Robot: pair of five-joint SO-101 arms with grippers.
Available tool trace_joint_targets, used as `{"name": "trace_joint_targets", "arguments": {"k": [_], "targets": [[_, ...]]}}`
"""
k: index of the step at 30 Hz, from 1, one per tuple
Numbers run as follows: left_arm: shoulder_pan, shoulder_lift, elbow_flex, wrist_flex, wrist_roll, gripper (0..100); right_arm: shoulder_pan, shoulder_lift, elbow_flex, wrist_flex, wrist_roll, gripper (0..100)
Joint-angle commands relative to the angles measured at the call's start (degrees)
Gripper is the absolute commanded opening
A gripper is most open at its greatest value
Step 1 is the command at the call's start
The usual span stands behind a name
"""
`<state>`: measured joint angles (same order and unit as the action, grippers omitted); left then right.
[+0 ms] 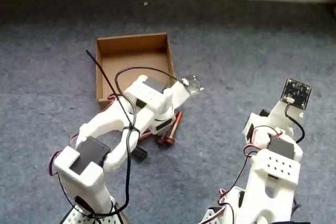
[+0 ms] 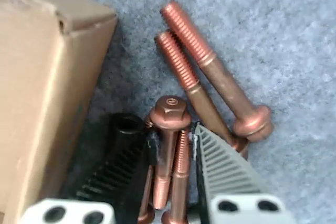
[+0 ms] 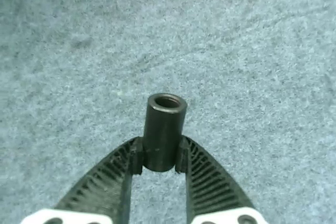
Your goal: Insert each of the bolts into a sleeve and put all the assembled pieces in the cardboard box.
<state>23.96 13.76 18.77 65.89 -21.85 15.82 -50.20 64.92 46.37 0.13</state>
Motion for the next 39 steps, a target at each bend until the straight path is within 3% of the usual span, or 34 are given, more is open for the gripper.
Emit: {"name": "trace_joint_targets", "arguments": {"k": [1,16,21,29,33,39], "targets": [[1.8,4.4,-5.9,0.3,-0.3,13,-0.5,-1.5,-0.5,-1.1,0.0,0.6],[5.1,4.8,-6.5,0.3,-0.2,0,-0.5,-1.9,-0.5,-1.1,0.0,0.6],[5.1,2.3,-5.4,0.4,0.2,1,-0.5,-1.9,-0.5,-0.9,0.0,0.6],[4.9,-19.6,5.8,-0.2,3.9,1,-1.4,-2.1,-1.3,5.1,0.0,0.6],[2.9,-31.2,10.9,-2.6,4.7,1,-8.0,-4.8,-4.9,9.5,-0.2,0.6],[-1.9,-45.6,19.3,-8.9,13.0,1,-17.7,-15.7,-4.6,10.9,-0.5,0.6]]}}
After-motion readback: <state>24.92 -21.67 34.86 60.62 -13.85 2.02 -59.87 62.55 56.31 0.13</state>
